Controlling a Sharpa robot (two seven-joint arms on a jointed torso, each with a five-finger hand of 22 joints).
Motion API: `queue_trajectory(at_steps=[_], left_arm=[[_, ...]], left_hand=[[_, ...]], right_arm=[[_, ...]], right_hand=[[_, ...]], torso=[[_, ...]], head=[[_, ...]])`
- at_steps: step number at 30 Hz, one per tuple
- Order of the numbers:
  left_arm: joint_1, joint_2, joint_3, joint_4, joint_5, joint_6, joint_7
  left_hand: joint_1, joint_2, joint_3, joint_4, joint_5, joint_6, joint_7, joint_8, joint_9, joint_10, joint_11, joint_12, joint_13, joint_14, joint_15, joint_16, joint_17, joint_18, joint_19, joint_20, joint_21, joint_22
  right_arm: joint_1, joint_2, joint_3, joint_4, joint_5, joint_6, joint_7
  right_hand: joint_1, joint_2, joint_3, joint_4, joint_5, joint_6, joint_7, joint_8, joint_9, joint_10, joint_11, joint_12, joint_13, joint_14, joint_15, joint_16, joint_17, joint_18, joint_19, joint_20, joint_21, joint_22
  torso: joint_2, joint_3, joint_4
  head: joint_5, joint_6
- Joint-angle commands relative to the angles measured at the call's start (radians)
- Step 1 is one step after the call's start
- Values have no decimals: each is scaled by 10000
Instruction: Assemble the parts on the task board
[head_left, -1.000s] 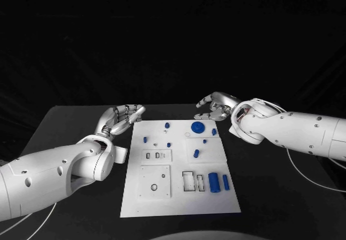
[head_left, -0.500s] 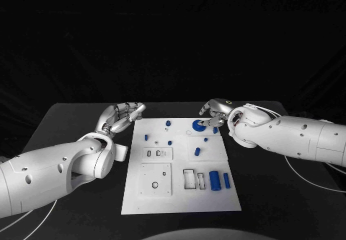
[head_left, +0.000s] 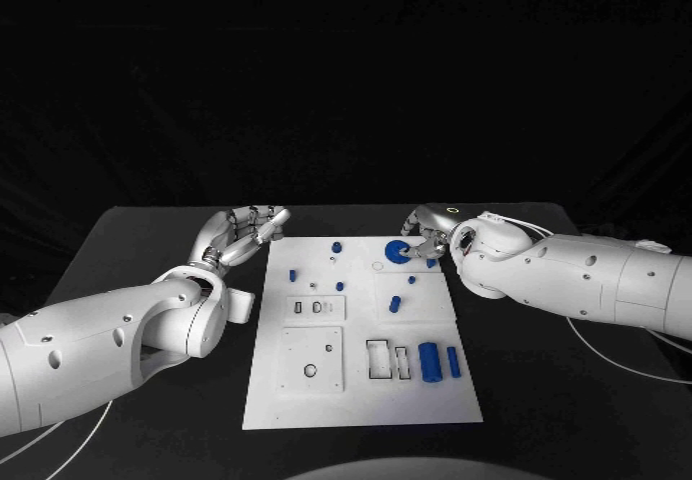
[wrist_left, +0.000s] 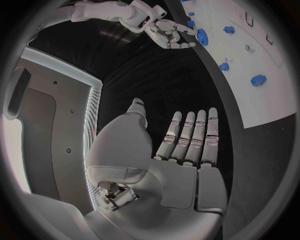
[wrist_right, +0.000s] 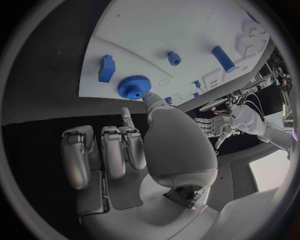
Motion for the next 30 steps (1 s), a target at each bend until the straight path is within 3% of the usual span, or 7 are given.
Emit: queue_trajectory(at_steps=[1, 30], left_arm=[[12, -3, 7, 41, -53, 117, 140], [13, -55, 7, 75, -53, 77, 124]], left_hand=[[19, 93, 70, -1, -6, -30, 630, 59, 13, 73, 2, -43, 5, -65, 1, -63, 14, -82, -73, -22, -30, -10], [29, 114, 68, -2, -4, -33, 631, 66, 15, 78, 2, -46, 5, -69, 2, -65, 14, -84, -80, -21, -37, -15]], right_arm=[[-49, 80, -1, -105, -302, 356, -251], [-148, 553, 2, -461, -345, 622, -376]], right_hand=[[56, -4, 79, -12, 55, 54, 83, 1, 38, 1048, 74, 28, 2629, 1059, 1, 40, 2629, -137, 1047, -23, 36, 2630], [156, 174, 350, -212, -182, 448, 115, 127, 240, 1048, 121, 28, 2629, 1059, 57, 40, 2629, -137, 1047, 37, 36, 2630]], torso=[[2, -2, 5], [2, 1, 16]], head=[[-16, 21], [27, -54]])
